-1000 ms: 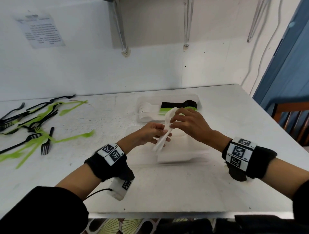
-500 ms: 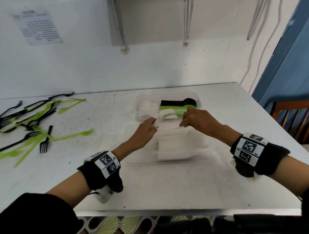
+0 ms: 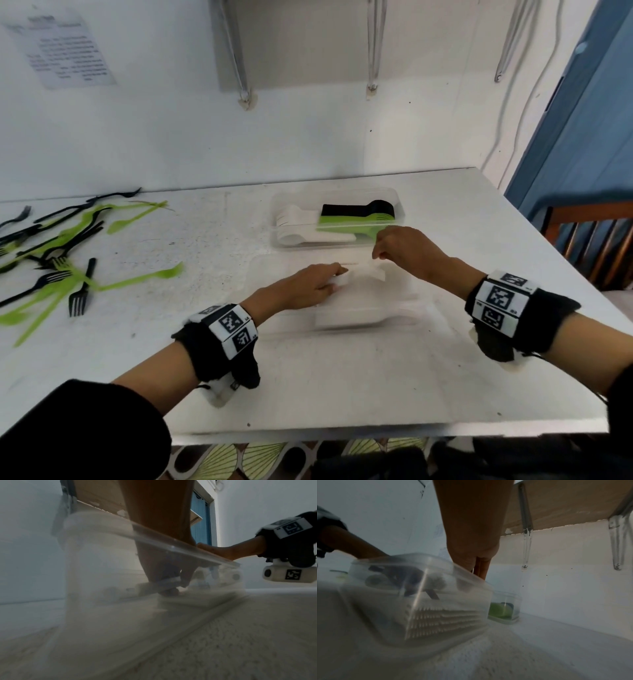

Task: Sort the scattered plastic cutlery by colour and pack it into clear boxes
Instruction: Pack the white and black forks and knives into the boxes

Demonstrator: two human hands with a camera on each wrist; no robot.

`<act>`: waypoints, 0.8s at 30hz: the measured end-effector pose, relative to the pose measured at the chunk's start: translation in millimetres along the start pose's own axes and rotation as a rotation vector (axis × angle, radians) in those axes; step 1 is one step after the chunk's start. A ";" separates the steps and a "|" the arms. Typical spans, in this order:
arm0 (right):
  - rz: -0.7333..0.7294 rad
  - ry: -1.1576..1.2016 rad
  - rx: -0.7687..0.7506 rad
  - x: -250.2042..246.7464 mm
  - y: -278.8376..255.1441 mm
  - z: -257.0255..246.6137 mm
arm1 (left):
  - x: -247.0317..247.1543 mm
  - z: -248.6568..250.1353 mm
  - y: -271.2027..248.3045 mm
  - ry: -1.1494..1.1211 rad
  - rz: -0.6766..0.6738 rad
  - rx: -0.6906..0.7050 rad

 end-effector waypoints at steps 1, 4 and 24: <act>0.004 -0.012 -0.014 1.4 -1.0 -0.9 | 4.4 -0.1 -0.3 0.002 -0.035 -0.002; -0.024 -0.052 -0.058 9.4 -5.0 -5.3 | 10.9 -4.9 -2.1 -0.038 -0.088 -0.034; -0.072 -0.086 -0.065 26.2 -14.3 -10.3 | -3.3 -11.6 5.8 -0.076 0.154 0.088</act>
Point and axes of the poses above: each hand's wrist, its own y-axis towards the middle knuckle, its own x-axis out of the palm, z = x × y, the point moved 9 cm from there along y, towards the middle knuckle, and after that the axes turned 13 degrees about z, right-handed, at the moved point
